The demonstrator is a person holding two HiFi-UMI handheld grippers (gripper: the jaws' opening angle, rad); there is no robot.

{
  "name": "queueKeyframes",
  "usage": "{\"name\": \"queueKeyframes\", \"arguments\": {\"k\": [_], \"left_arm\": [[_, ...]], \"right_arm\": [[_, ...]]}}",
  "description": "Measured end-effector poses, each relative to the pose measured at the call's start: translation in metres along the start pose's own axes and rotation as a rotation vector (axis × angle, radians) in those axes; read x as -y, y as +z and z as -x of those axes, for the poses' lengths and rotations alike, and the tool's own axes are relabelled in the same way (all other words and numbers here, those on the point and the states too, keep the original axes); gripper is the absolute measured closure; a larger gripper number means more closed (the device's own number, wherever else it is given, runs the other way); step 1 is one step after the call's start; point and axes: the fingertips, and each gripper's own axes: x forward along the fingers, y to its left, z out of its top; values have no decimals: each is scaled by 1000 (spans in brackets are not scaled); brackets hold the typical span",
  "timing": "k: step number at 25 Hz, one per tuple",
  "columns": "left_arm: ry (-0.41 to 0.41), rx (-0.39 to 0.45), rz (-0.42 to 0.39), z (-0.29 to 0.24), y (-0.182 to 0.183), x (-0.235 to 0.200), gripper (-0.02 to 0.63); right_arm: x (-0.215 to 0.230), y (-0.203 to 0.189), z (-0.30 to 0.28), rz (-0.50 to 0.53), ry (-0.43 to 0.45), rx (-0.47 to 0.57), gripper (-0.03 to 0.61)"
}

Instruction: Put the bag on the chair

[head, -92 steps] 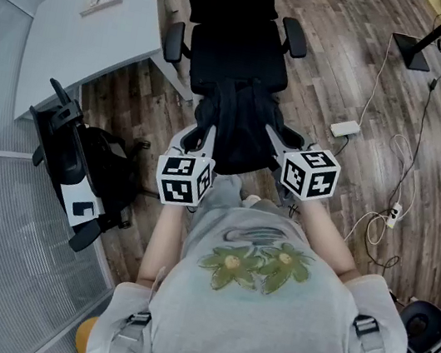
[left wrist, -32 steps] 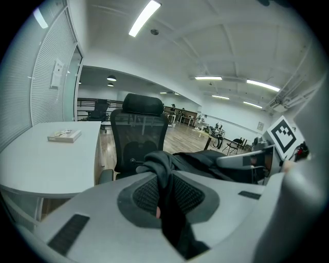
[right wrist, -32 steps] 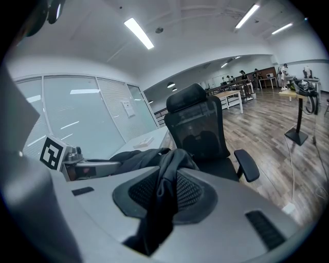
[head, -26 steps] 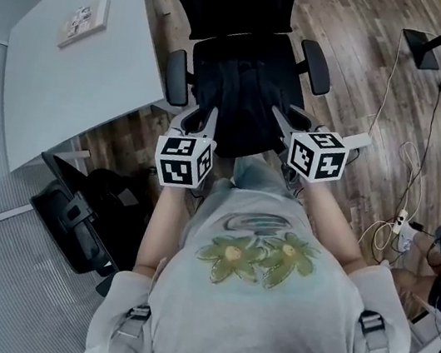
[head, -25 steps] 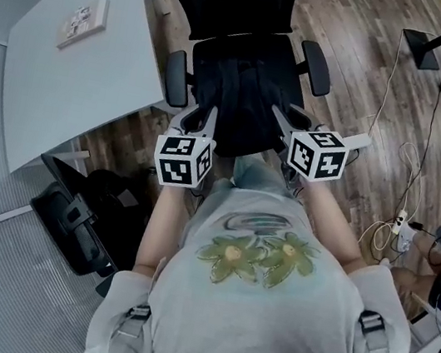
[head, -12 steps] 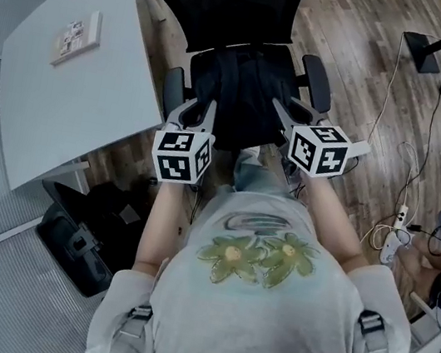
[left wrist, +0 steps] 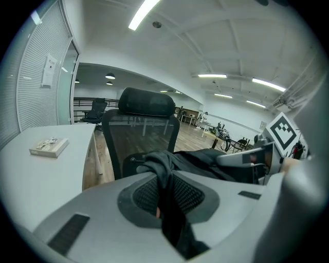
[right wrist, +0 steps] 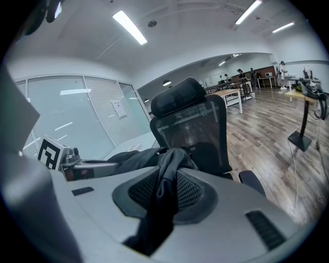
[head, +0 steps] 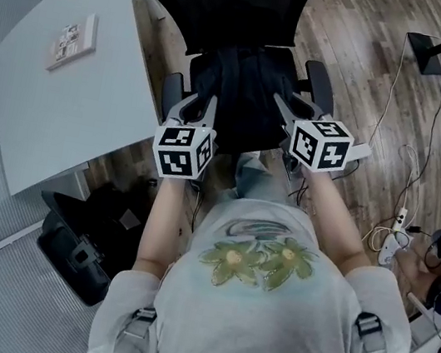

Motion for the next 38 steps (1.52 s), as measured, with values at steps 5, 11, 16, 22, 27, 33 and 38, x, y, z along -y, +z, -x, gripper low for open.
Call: {"name": "queueKeyframes", "arguments": {"k": [5, 11, 16, 22, 27, 33, 38], "left_arm": [[9, -25, 9, -14, -5, -10, 548], [16, -75, 1, -34, -14, -16, 548], [13, -115, 2, -45, -22, -19, 548], [14, -171, -1, -64, -39, -26, 548], [4, -210, 39, -80, -54, -30, 548], [-2, -250, 74, -97, -73, -35, 548], [0, -297, 86, -111, -93, -39, 548]], "right_arm": [[8, -4, -17, -10, -2, -28, 492], [21, -10, -34, -18, -10, -69, 493], [30, -17, -44, -32, -12, -99, 492], [44, -32, -62, -47, -27, -148, 492], [57, -45, -74, -57, -39, -197, 494], [70, -60, -88, -60, -45, -246, 494], [83, -80, -99, -75, -52, -297, 494]]}}
